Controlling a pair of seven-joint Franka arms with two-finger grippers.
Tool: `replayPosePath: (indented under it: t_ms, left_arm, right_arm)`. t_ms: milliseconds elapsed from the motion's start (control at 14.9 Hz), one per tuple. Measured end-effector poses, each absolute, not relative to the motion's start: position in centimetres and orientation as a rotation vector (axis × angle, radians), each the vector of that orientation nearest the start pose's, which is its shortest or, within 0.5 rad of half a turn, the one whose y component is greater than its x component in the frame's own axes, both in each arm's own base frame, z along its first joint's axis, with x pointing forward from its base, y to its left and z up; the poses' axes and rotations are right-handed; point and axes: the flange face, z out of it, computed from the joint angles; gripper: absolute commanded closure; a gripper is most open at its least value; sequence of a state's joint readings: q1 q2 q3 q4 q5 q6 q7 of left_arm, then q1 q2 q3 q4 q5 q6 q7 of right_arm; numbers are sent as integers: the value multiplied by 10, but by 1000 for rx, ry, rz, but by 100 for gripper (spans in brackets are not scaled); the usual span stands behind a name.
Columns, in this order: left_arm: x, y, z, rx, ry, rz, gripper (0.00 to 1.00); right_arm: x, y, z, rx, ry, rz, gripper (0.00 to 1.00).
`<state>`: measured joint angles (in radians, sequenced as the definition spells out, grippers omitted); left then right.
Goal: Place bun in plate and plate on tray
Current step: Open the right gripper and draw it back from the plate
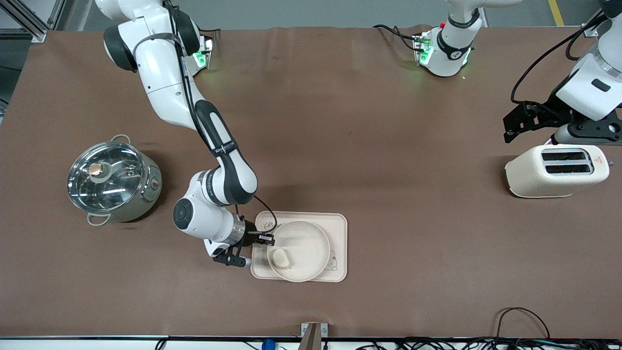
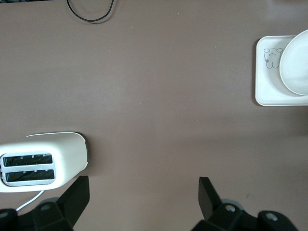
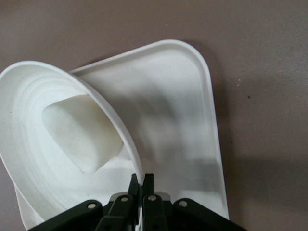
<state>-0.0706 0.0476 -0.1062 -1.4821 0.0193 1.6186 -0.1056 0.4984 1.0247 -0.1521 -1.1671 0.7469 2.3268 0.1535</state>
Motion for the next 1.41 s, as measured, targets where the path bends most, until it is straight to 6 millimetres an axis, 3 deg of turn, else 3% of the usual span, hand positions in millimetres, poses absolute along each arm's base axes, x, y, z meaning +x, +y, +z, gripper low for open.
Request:
replayPosePath:
  t_ms: [134,268,335,470,537,805,1140,1274,1409]
  left_arm:
    - [566,-98,644,-3135,111,-141,0]
    - [566,-98,644,-3135,111,-141,0]
    - [566,-98,644,-3135,111,-141,0]
    - [566,-97,644,-3135,111,-141,0]
    - [566,-97,644,-3135,111,-140,0]
    - [567,-97,644,-3135,111,-139,0]
    - [567,-97,644,-3135,111,-139,0]
    - [567,-97,644,-3135,111,-139,0]
    - [567,-97,644,-3135,111,-138,0]
  right_arm:
    - [714,310,181,-2646,287,-30,95]
    - [713,312,181,-2640,297,-22,78]
    - [713,314,181,-2638,296,-20,64]
    - [712,315,181,-2636,295,-19,11]
    - [713,315,183,-2636,292,-23,0]
    - [719,316,207,-2691,203,-90,0]
    - [722,301,261,-2921,-51,-134,0]
    - [723,280,292,-2982,-61,-83,0]
    - [726,241,341,-3029,-16,-37,0]
